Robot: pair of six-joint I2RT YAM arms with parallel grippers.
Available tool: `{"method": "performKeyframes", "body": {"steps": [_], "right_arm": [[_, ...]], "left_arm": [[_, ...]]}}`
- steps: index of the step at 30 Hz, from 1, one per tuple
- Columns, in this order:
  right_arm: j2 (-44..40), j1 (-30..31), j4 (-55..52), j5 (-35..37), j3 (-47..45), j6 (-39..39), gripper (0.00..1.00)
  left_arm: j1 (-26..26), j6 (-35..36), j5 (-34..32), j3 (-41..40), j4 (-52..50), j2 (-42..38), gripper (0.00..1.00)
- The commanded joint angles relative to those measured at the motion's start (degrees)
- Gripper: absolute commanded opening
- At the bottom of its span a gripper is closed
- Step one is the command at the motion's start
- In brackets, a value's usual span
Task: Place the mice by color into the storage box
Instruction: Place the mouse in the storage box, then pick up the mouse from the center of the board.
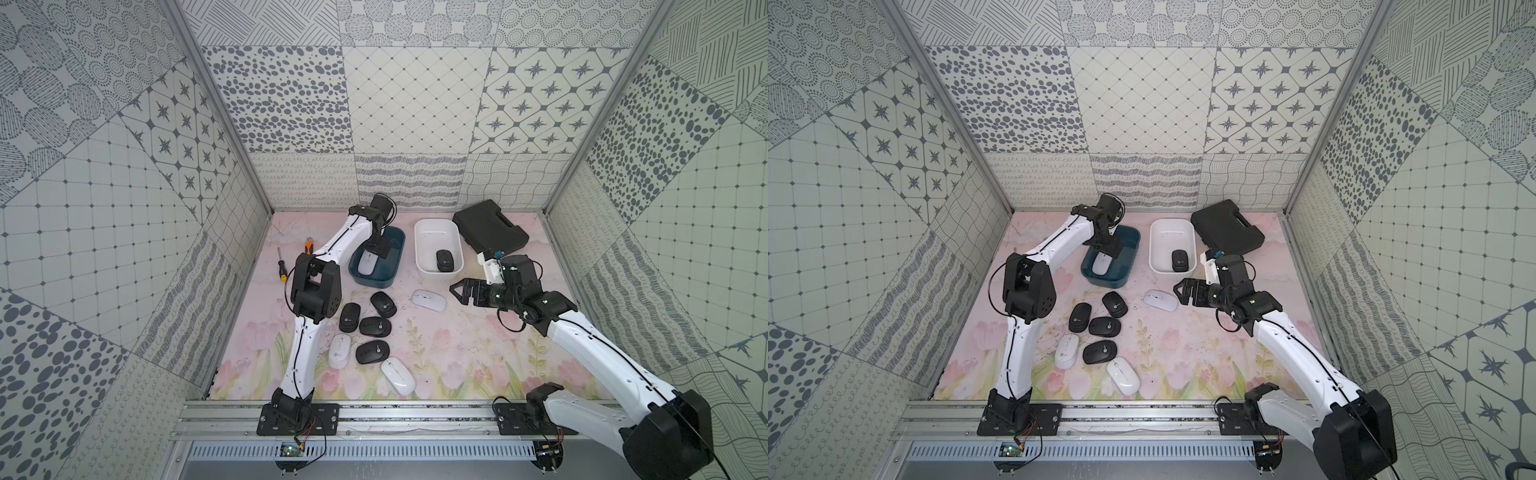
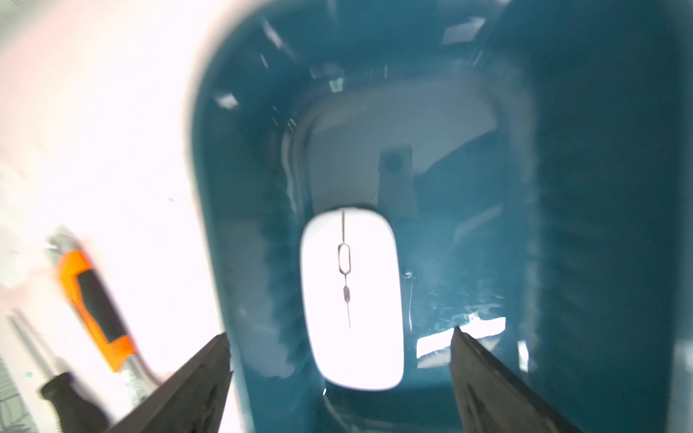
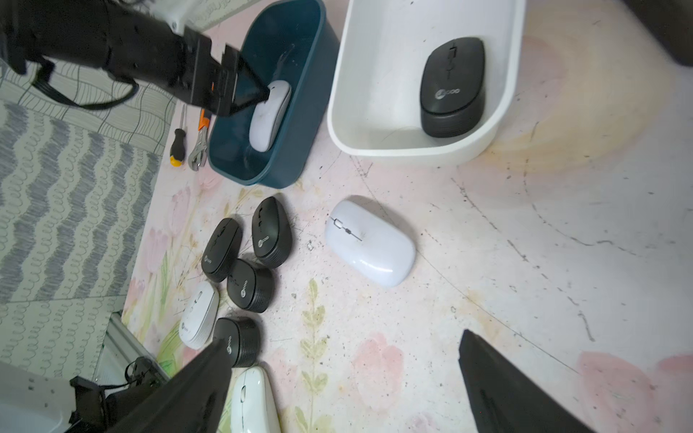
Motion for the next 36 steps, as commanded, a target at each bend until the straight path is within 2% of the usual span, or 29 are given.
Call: {"method": "performKeyframes", "body": {"steps": [1, 4, 7, 13, 18, 23, 26, 31, 36], "right_arm": [[1.77, 4.97, 1.79, -0.16, 1.59, -3.17, 0.99], [4.04, 10.45, 0.79, 0.88, 3.49, -7.2, 0.99], [6.9, 16.78, 0.48, 0.32, 5.16, -12.51, 0.99], [14.15, 29.09, 0.42, 0.82, 9.21, -24.35, 0.99], [22.63, 34.29, 0.3, 0.32, 12.89, -33.96, 0.99], [32.19, 39.16, -1.54, 1.16, 19.22, -43.22, 0.99], [37.35, 41.44, -2.49, 4.15, 23.19, -46.93, 0.99], [41.94, 43.42, -1.37, 5.07, 25.87, -51.46, 0.99], [45.48, 43.69, -1.8, 5.38, 28.38, -53.66, 0.99]], "left_arm": [[0.17, -7.25, 4.19, 3.3, -2.82, -7.47, 0.95], [0.25, -11.19, 6.74, 0.91, -2.53, -15.07, 0.96], [0.3, -15.89, 8.16, -5.11, -1.79, -24.24, 0.96], [0.84, -26.13, 10.64, -23.52, -2.47, -43.76, 0.96], [0.96, -34.64, 10.25, -37.82, -2.78, -59.61, 0.96], [0.97, -39.45, 8.21, -47.57, -4.37, -72.95, 0.98], [0.96, -39.9, 7.3, -50.07, -6.44, -76.76, 0.98], [0.95, -39.47, 6.51, -51.21, -7.12, -81.37, 0.99], [0.94, -39.03, 5.99, -50.46, -7.33, -82.44, 0.99]]}}
